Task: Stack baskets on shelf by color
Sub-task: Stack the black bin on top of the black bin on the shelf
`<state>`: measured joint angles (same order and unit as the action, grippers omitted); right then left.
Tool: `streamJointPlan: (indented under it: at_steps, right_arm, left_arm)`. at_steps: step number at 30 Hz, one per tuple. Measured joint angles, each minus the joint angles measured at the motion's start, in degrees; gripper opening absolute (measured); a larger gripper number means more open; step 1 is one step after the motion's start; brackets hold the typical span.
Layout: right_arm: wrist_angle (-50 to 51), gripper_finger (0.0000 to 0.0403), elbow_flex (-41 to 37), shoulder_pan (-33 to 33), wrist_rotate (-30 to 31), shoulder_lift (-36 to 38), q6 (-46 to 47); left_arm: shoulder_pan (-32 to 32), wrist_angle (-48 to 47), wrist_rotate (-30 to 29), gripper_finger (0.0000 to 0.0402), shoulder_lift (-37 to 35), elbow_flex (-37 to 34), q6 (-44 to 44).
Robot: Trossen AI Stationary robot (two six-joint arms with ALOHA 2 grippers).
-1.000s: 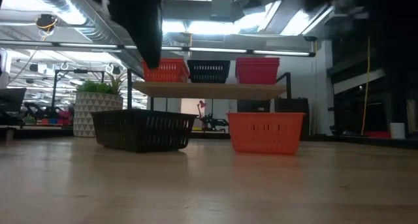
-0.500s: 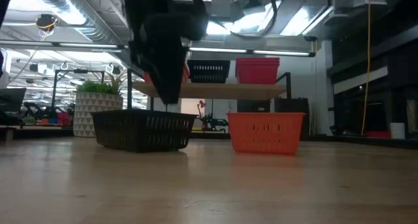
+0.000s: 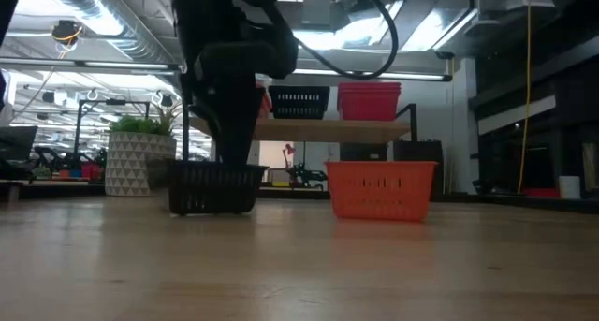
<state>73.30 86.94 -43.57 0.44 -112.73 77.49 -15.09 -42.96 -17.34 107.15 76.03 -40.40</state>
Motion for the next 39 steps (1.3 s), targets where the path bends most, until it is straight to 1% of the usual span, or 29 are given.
streamJointPlan:
  at_steps: [3, 6, 9, 15, 17, 19, 21, 23, 24, 27, 29, 30, 32, 35, 36, 38, 39]
  right_arm:
    - [-0.02, 0.0053, 0.0, 0.0, 0.44, 0.0, -0.05]
    - [-0.29, 0.0053, 0.0, 0.0, 1.43, 0.0, -0.11]
    - [-0.33, 0.0053, 0.0, 0.01, 1.45, 0.0, -0.11]
    - [-0.44, 0.0053, 0.0, 0.0, 1.5, 0.0, -0.13]
    - [-0.51, 0.0053, 0.0, 0.0, 1.78, 0.0, -0.13]
    - [-0.57, 0.0053, 0.0, 0.0, 2.4, 0.0, -0.15]
    - [-0.76, 0.0053, 0.0, 0.0, 2.86, 0.0, -0.15]
    - [-0.83, 0.0053, 0.0, 0.01, 2.96, 0.0, -0.15]
    - [-0.82, 0.0053, 0.0, 0.0, 2.98, 0.0, -0.15]
    - [-1.08, 0.0053, 0.0, 0.0, 2.96, 0.0, -0.07]
    - [-1.49, 0.0053, 0.0, 0.0, 2.98, 0.0, 0.0]
    - [-1.83, 0.0053, 0.0, 0.0, 2.97, 0.0, 0.0]
    - [-2.12, 0.0053, 0.0, 0.0, 3.0, 0.0, 0.02]
    - [-2.63, 0.0053, 0.0, 0.02, 3.4, 0.0, 0.87]
    - [-2.89, 0.0053, 0.0, 0.06, 3.84, 0.0, 2.03]
    - [-2.81, 0.0053, 0.0, 0.13, 4.83, 0.0, 3.43]
    - [-2.9, 0.0053, 0.0, 0.13, 5.15, 0.0, 3.51]
  left_arm:
    - [0.0, -0.57, -0.17, 0.0144, 0.0, 0.0, 0.04]
    - [0.0, -0.9, -2.12, 0.0144, 0.0, 0.0, 0.03]
    - [0.09, -1.91, -2.65, 0.0144, 0.0, -0.04, 0.03]
    - [0.28, -0.53, -2.19, 0.0144, 0.61, -4.83, -1.01]
    - [0.25, 0.74, -2.27, 0.014, 0.48, -6.23, -0.1]
    - [-0.13, 0.53, -2.27, 0.0123, 0.5, -7.05, 1.47]
    - [-0.7, 1.08, -1.61, 0.008, 0.5, -6.64, 2.96]
    - [-1.47, 1.61, 0.67, 0.0026, -0.18, -4.82, 6.16]
    - [-1.95, 1.36, 1.65, 0.0014, -0.7, -3.13, 8.09]
    - [-3.13, -0.55, 5.57, 0.0004, -2.62, 2.77, 13.97]
    - [-3.68, -3.41, 6.76, 0.0002, -4.01, 7.6, 17.86]
    - [-3.86, -5.32, 6.37, 0.0001, -4.84, 10.17, 20.5]
    - [-3.58, -8.15, 3.08, 0.0001, -6.74, 15.69, 26.78]
    - [-1.34, -13.34, -5.37, 0.0001, -8.7, 22.74, 35.94]
    - [0.1, -14.48, -7.19, 0.0001, -9.16, 24.69, 39.14]
    - [4.0, -15.13, -8.25, 0.0, -9.66, 27.94, 45.47]
    - [6.28, -15.05, -7.87, 0.0, -9.68, 29.46, 48.14]
